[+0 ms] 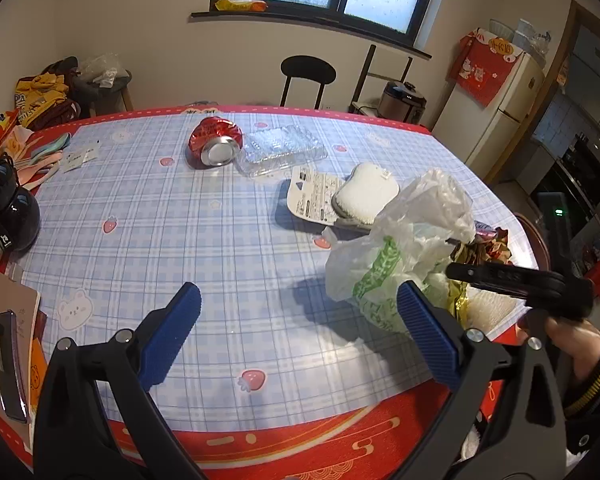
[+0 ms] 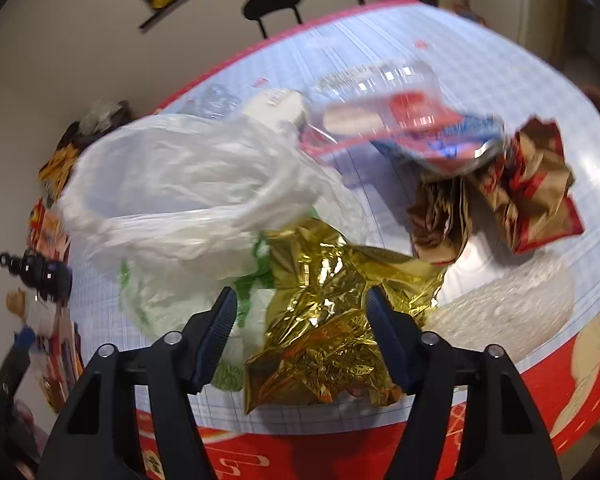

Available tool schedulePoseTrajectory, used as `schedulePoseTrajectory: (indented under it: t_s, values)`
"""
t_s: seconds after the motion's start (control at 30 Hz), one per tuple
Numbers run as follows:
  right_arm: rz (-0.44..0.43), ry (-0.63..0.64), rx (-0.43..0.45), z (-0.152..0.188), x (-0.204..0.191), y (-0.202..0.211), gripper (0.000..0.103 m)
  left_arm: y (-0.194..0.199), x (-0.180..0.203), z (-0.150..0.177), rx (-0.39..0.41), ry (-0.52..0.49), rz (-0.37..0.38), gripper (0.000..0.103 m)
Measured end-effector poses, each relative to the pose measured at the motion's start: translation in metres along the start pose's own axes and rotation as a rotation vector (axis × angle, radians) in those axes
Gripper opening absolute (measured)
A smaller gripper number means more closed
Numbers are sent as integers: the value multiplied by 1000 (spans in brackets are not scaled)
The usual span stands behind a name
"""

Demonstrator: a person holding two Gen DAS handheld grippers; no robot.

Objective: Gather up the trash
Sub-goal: 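Lower the right tool onto the gold foil wrapper and close it, then lift the gold foil with the right tool while the left tool grasps the white foam sleeve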

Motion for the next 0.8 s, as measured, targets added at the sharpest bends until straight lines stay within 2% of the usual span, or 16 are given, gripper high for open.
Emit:
schedulePoseTrajectory:
  t_s: [0.07, 0.13, 0.3, 0.5, 0.8]
  values:
    - [-5, -39, -22, 3, 5, -9, 55, -3, -2, 2, -9, -1, -1, 96]
    - [-17, -69, -38, 8, 10, -12, 52, -5, -3, 3, -16, 3, 4, 96]
    - [-44, -67, 11, 15, 7, 9, 34, -11, 3, 6, -40, -11, 26, 96]
    - [-89, -60, 78, 27, 8, 39, 30, -20, 21, 15, -76, -49, 66, 96]
    - [-148, -95, 231, 37, 25, 89, 30, -19, 48, 17, -68, -100, 120, 96]
Point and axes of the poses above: each gripper's, at about its wrist camera, not at the fingertips, and y roughly against the way its jaws point, x to its right, z to its underside, the point moved 1 cm from there along -y, roughly the way its jaws point, and after that the axes turned 12 degrees about y, right-handed, at the moved point
